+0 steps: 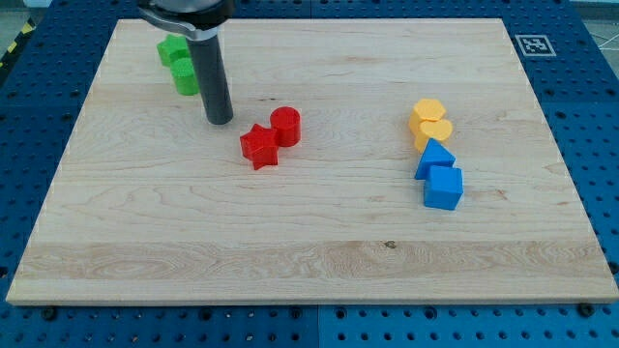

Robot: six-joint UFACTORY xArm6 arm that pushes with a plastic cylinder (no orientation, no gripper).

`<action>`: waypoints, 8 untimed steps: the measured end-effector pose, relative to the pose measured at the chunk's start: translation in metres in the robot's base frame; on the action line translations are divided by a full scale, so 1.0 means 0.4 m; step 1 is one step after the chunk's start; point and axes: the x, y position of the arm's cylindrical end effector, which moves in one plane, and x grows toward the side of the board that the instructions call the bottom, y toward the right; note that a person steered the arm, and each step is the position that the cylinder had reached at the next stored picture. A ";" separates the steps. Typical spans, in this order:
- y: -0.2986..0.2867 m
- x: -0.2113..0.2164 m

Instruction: Push the green circle along with the green star to wards the top left of the board

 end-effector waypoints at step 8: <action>-0.139 -0.192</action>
